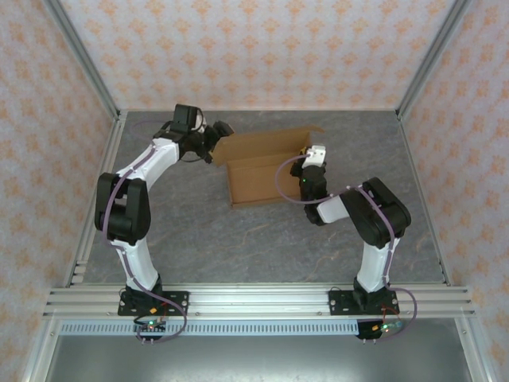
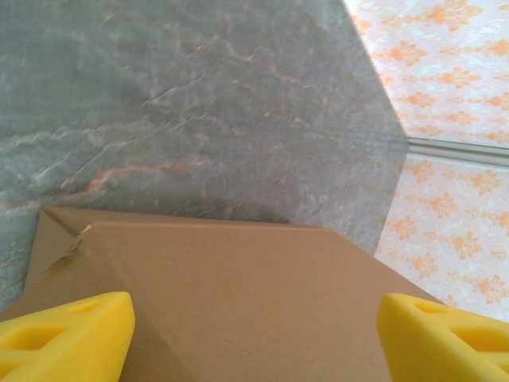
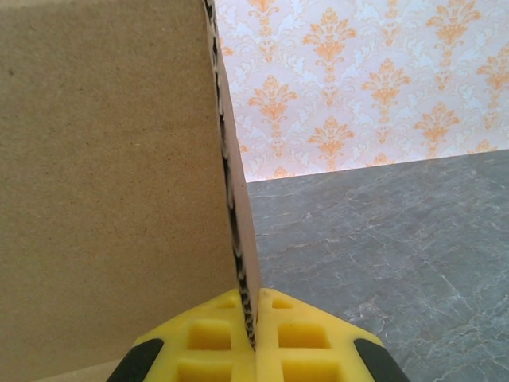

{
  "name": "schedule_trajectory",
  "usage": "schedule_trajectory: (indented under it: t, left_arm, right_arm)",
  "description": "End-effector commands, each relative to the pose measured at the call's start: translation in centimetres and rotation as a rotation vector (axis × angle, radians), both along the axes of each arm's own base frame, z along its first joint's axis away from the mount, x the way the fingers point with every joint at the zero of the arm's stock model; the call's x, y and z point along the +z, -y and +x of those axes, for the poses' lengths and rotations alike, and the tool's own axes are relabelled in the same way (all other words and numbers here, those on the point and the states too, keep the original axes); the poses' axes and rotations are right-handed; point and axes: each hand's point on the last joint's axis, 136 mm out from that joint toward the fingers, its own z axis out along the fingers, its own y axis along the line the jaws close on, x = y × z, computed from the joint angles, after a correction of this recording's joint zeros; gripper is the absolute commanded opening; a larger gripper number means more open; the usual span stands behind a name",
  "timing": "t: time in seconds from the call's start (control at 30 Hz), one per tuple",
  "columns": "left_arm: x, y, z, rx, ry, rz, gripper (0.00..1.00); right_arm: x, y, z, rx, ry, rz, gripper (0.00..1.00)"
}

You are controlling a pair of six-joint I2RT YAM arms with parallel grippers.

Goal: Fold the paper box

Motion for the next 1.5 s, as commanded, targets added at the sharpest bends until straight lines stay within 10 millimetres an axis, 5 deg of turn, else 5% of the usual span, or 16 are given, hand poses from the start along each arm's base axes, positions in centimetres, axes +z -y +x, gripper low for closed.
schedule_trajectory:
  t: [0.0, 0.23, 0.83, 1.1, 1.47]
  left_arm:
    - [3.0, 0.5, -0.3, 0.004, 0.058, -0.029, 0.8]
    - [3.8, -3.5, -0.6, 0.073, 0.079, 0.11, 0.81]
    - [2.4, 0.8, 0.0, -0.005, 0.042, -0.078, 0.72]
    - [3.4, 2.6, -0.3, 0.001, 0.056, -0.158, 0.75]
    - [2.5, 2.5, -1.0, 0.117, 0.054, -0.167, 0.77]
  right_arm:
    - [0.8, 0.4, -0.3, -0.041, 0.044, 0.046, 0.0]
    - [0.7, 0.9, -0.2, -0.073, 0.037, 0.02, 0.0]
    - [0.5, 0.4, 0.1, -0.058, 0.024, 0.043, 0.0]
    - [0.2, 0.2, 0.0, -0.057, 0.019, 0.058, 0.0]
    - [-0.2, 0.2, -0.9, -0.058, -0.006, 0.085, 0.04]
